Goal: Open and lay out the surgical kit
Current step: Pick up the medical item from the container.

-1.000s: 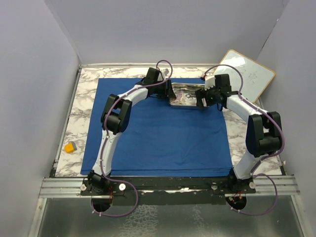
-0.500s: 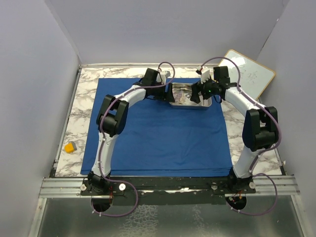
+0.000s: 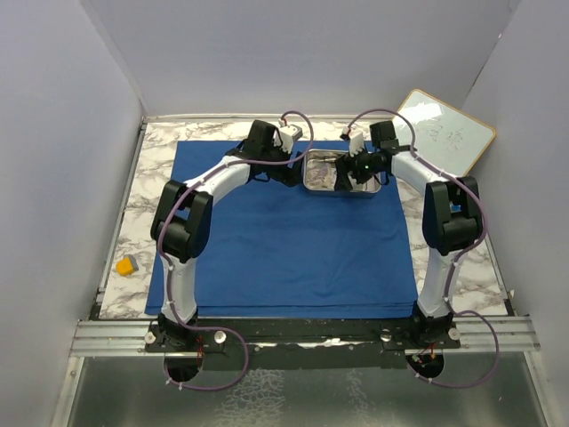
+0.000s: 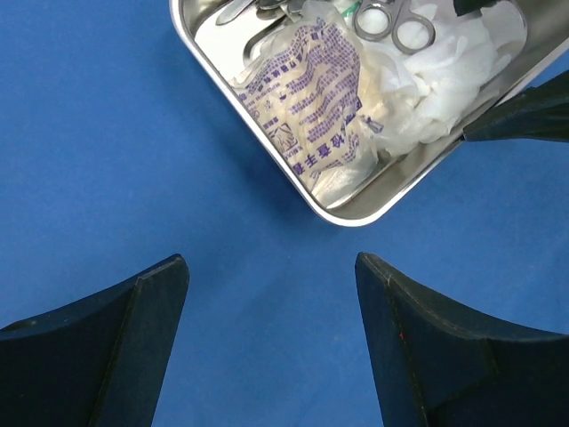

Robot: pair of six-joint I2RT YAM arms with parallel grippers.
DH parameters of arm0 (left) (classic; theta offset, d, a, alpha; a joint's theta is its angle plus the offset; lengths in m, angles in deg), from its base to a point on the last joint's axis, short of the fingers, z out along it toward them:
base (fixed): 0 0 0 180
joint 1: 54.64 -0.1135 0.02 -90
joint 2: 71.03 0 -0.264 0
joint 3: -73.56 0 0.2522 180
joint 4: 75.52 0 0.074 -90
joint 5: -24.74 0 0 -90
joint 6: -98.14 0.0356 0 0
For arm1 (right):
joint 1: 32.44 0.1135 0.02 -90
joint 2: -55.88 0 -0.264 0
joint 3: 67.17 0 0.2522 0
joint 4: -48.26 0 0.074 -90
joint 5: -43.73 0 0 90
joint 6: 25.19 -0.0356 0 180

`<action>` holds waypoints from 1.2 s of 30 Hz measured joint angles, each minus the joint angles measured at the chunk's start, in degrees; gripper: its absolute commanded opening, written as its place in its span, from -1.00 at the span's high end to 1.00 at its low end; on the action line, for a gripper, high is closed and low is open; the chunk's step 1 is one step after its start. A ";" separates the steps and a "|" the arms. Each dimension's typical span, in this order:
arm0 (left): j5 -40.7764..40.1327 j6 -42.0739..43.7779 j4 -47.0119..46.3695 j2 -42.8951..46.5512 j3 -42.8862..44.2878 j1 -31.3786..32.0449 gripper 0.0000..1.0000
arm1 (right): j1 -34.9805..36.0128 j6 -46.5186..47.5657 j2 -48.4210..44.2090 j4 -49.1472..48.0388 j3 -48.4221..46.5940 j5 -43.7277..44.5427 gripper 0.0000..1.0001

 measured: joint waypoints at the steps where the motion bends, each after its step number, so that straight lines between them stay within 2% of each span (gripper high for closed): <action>1: -0.13 0.44 0.00 0.66 -0.72 0.00 -0.58 | 0.09 -0.02 0.37 0.07 -0.31 -0.02 -0.67; 18: -3.28 3.93 -1.88 10.99 -13.90 -0.48 -0.58 | 1.49 -1.03 4.81 0.96 -6.01 0.00 -0.43; 36: -2.10 4.20 -3.65 11.43 -14.43 -0.70 -0.58 | 0.94 -3.80 5.09 4.15 -9.57 -0.09 -0.43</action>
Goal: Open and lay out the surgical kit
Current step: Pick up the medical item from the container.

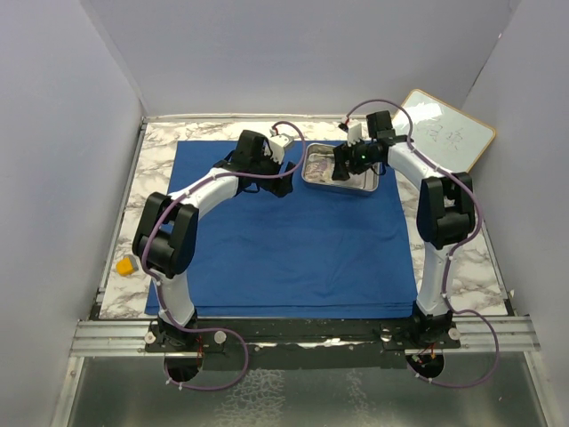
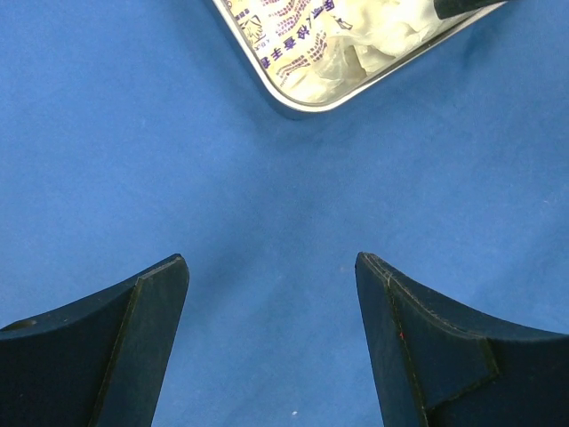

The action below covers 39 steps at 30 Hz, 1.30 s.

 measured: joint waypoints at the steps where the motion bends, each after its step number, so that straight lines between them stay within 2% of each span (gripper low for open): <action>1: 0.11 -0.04 0.00 -0.02 0.00 0.00 -0.58 | 0.00 -0.20 0.00 0.00 -0.22 0.02 -0.43; 20: 0.85 -0.63 0.02 -0.35 0.02 0.00 -0.58 | -0.20 -0.07 3.82 1.90 -2.51 0.85 -0.43; 27: 1.05 -0.74 0.04 -1.05 0.13 0.00 -0.58 | 0.26 0.94 3.82 1.03 -0.63 4.00 -0.33; 32: 1.05 -0.76 0.04 -1.11 0.13 0.00 -0.58 | 0.76 1.95 3.80 0.28 0.28 5.95 -0.09; 34: 1.05 -0.76 0.04 -1.16 0.13 0.00 -0.58 | 0.83 2.29 3.80 0.11 0.39 6.27 0.10; 39: 1.03 -0.76 0.07 -1.25 0.13 0.00 -0.58 | 0.92 3.02 3.80 0.35 0.55 6.25 0.75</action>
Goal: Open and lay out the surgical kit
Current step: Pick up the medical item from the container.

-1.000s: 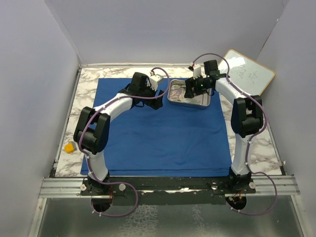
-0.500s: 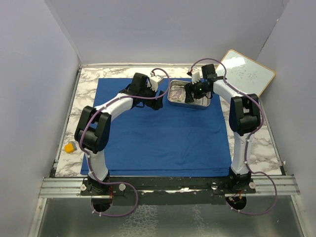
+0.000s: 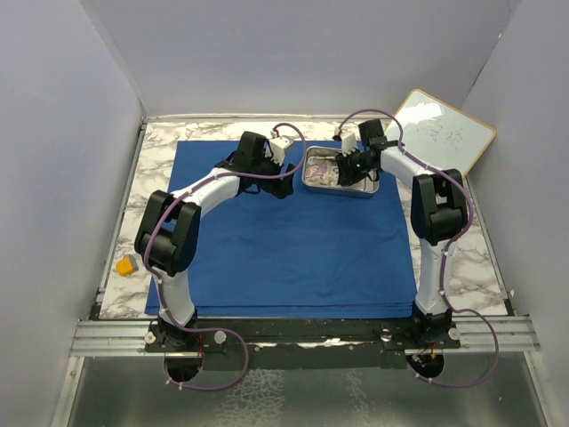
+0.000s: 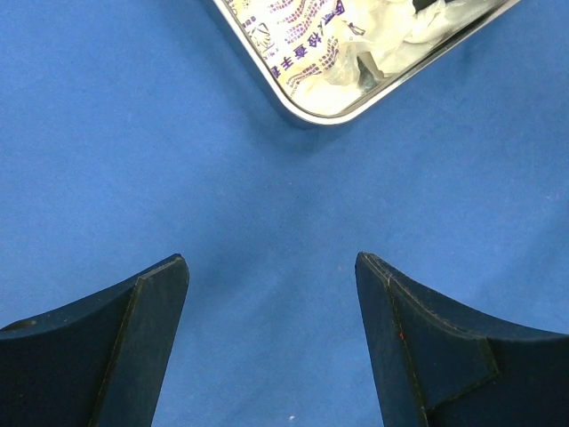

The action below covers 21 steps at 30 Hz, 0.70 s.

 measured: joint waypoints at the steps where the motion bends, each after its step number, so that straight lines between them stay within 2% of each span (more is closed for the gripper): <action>1: 0.00 0.02 0.00 0.00 0.00 0.00 -0.58 | 0.00 -0.20 0.00 0.26 -0.04 -0.13 0.85; 3: 0.00 0.04 0.02 -0.02 0.00 0.00 -0.58 | 0.00 -0.17 0.00 1.05 -0.66 -0.15 0.97; 13: -0.24 0.70 0.35 -0.02 0.00 0.00 -0.58 | 0.00 -0.13 -0.28 3.69 -4.46 -0.17 0.98; 21: -1.14 1.64 1.09 -0.02 0.00 0.00 -0.58 | -0.17 0.13 -3.98 5.09 -5.90 -0.17 0.98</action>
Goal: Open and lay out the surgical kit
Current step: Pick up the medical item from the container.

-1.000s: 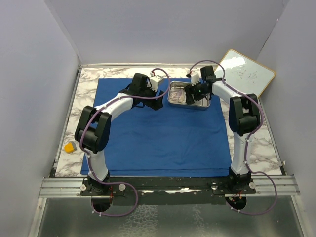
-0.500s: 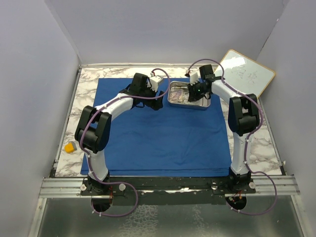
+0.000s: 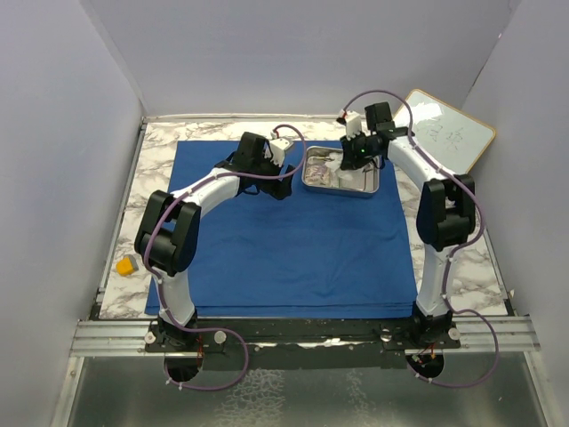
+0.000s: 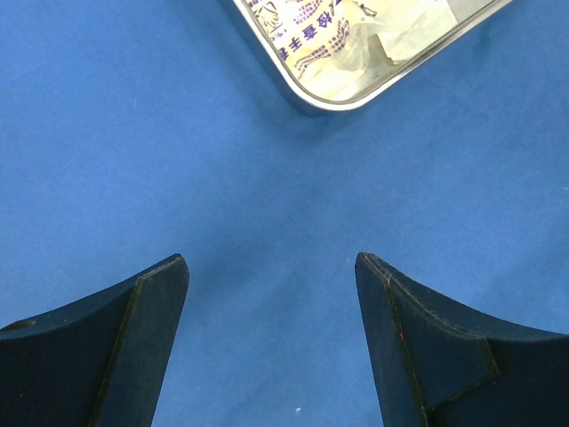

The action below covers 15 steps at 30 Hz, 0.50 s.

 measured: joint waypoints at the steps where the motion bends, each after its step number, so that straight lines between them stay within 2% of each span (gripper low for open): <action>1: 0.00 0.07 0.17 0.00 0.00 0.00 -0.58 | -0.11 0.20 -0.66 -0.02 -0.04 0.00 0.98; 10: -1.03 0.61 1.01 0.02 1.40 -0.02 -0.58 | -0.72 1.40 -5.25 0.44 0.37 0.02 0.98; 15: -1.81 1.09 1.09 0.04 1.51 -0.39 -0.58 | -0.96 3.06 -12.35 0.26 7.23 -0.09 0.98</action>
